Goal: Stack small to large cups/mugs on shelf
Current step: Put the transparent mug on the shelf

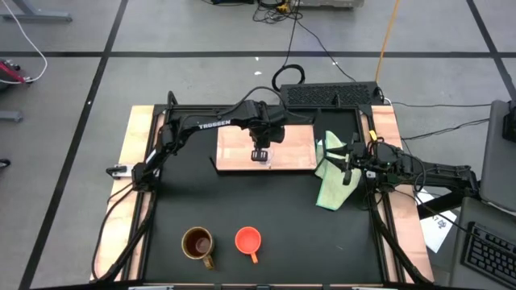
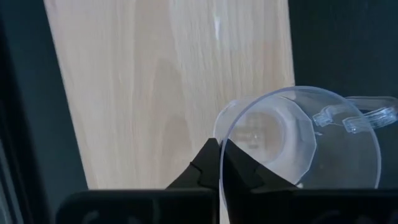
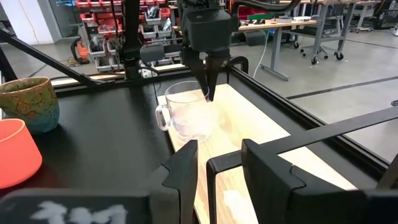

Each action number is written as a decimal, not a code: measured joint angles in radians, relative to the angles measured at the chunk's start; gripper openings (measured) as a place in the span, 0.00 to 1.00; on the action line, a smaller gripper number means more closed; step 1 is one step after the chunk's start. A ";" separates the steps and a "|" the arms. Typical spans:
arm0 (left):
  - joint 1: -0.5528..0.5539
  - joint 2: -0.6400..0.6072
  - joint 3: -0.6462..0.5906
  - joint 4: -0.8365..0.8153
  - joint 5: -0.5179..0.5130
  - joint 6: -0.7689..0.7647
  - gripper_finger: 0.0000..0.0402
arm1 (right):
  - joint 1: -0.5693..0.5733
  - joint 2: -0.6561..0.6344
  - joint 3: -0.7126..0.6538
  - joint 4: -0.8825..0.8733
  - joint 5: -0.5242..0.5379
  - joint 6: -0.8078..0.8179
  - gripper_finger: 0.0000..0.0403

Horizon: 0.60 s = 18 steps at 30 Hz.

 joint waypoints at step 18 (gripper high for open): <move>0.024 -0.077 0.000 -0.054 -0.010 -0.027 0.00 | 0.000 0.000 0.000 -0.008 0.000 0.005 0.29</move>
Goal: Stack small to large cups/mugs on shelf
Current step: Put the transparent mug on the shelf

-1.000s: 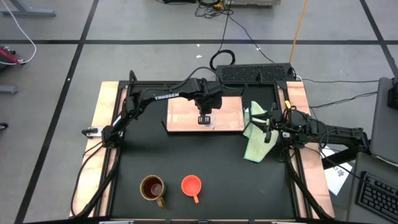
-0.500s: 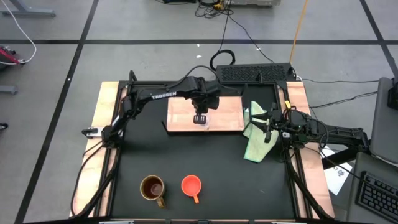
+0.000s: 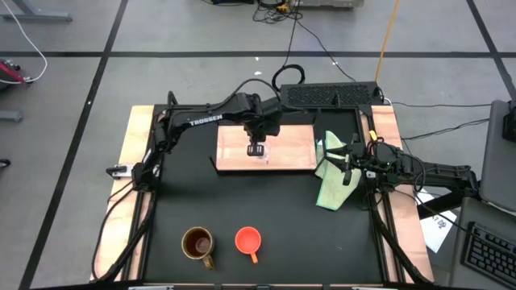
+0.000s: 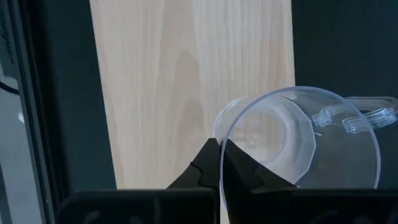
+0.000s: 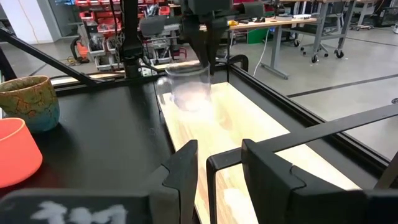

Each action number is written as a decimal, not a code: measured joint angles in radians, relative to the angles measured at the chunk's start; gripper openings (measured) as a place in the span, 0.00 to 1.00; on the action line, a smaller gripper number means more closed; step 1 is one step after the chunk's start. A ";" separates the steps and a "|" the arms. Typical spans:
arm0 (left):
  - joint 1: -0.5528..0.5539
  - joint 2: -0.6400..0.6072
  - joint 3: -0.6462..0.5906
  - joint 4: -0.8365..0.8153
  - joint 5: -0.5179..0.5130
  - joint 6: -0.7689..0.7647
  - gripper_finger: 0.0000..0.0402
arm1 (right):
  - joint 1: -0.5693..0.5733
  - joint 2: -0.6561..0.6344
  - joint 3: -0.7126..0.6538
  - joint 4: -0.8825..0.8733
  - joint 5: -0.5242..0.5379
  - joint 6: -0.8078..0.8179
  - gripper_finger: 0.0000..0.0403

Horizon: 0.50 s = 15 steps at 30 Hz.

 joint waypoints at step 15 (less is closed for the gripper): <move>0.026 -0.144 -0.036 -0.048 0.001 -0.027 0.00 | 0.000 -0.002 -0.055 0.086 0.000 -0.006 0.29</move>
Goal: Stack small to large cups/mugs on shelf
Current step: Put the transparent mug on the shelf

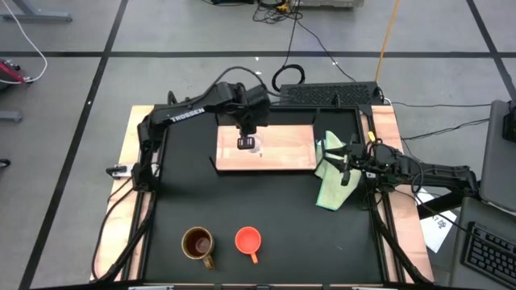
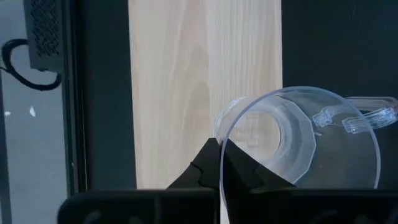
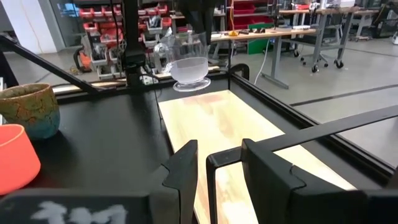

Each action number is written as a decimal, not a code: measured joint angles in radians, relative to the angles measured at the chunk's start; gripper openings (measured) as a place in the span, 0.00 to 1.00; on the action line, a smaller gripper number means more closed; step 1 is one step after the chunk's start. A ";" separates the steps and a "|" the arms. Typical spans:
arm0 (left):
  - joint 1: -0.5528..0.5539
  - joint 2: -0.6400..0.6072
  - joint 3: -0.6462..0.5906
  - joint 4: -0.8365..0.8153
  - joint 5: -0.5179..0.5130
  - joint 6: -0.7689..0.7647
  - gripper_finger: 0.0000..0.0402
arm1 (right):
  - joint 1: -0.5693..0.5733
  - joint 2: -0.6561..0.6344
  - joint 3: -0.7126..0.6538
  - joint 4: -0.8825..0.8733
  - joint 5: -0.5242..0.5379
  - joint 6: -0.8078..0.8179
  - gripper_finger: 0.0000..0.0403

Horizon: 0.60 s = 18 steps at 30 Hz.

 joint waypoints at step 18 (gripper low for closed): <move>0.053 -0.416 -0.673 0.352 0.018 -0.051 0.00 | 0.000 0.003 -0.008 0.050 0.000 -0.007 0.29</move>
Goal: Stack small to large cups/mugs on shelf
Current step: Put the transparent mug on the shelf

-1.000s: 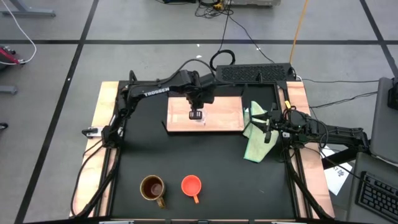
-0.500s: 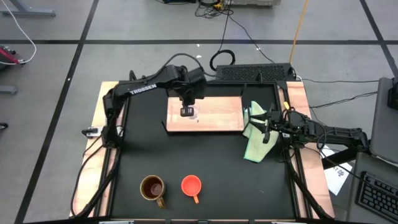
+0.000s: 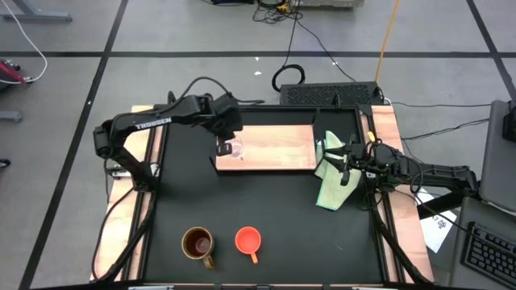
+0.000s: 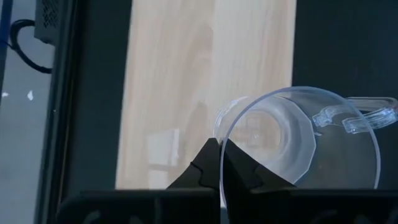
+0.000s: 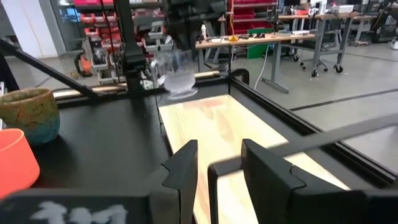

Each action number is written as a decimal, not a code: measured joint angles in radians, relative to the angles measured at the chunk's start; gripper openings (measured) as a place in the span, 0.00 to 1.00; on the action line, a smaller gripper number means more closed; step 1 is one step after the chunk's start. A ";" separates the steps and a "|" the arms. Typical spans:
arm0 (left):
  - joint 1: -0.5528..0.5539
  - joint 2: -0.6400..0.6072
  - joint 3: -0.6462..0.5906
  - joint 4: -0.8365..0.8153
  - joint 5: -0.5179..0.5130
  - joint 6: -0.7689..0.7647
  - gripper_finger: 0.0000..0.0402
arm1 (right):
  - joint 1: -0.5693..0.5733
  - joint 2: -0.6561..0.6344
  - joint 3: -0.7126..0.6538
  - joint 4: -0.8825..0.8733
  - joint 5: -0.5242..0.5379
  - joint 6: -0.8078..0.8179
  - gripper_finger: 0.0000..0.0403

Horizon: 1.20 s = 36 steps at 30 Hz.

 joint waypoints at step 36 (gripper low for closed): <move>-0.012 0.002 -0.132 0.051 0.010 0.186 0.00 | 0.000 -0.001 0.000 0.016 0.000 0.000 0.29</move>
